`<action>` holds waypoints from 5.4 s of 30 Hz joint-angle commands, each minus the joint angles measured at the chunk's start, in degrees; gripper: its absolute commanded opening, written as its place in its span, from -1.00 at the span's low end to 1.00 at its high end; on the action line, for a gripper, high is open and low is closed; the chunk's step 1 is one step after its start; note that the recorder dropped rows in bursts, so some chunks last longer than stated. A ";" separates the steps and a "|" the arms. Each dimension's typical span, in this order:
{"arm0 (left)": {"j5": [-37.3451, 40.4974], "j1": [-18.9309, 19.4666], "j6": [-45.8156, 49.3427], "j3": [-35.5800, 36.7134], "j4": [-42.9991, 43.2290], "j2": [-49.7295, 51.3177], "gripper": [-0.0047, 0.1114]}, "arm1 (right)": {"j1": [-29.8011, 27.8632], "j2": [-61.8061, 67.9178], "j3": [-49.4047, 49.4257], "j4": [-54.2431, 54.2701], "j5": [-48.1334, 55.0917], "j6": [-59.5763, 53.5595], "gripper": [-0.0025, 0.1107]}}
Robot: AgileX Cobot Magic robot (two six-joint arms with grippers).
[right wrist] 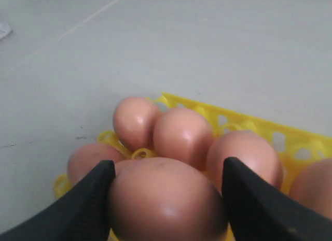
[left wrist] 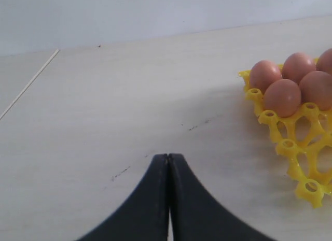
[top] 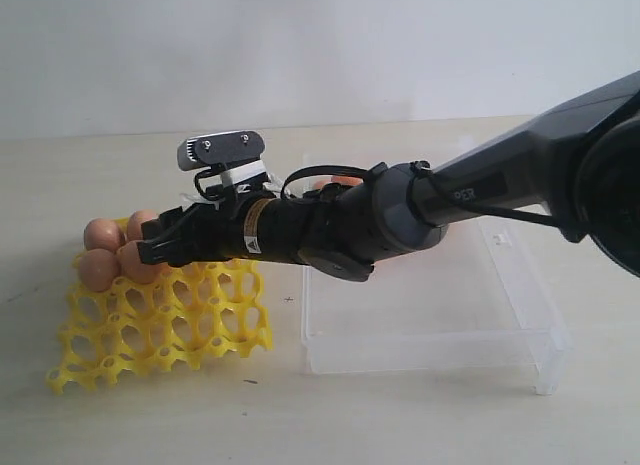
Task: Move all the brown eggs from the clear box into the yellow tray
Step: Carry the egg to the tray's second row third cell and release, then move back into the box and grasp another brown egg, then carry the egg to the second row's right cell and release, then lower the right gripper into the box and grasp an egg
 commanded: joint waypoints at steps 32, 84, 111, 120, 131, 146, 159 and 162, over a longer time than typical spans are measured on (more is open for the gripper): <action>-0.47 -0.37 -0.30 -0.23 0.07 -0.32 -0.92 | -8.75 -21.45 -0.66 18.19 67.21 -36.02 -0.33; -0.47 -0.37 -0.30 -0.23 0.07 -0.32 -0.92 | -16.59 -3.67 -8.50 35.60 58.96 -39.92 0.01; -0.47 -0.37 -0.30 -0.23 0.07 -0.32 -0.92 | -0.10 -16.57 6.20 39.17 18.47 -55.76 -0.96; -0.47 -0.37 -0.30 -0.23 0.07 -0.32 -0.92 | 0.41 -8.16 6.49 24.09 9.91 -34.86 -0.96; -0.47 -0.37 -0.30 -0.23 0.07 -0.32 -0.92 | 0.41 -3.99 6.49 23.96 7.97 -34.70 -0.75; -0.47 -0.37 -0.30 -0.23 0.07 -0.32 -0.92 | 0.41 -4.97 6.49 23.94 11.31 -34.92 0.19; -0.47 -0.37 -0.30 -0.23 0.07 -0.32 -0.92 | -14.48 -26.25 6.37 21.00 58.46 -32.24 0.12; -0.47 -0.37 -0.30 -0.23 0.07 -0.32 -0.92 | -17.02 -24.21 5.63 21.07 57.33 -32.75 0.12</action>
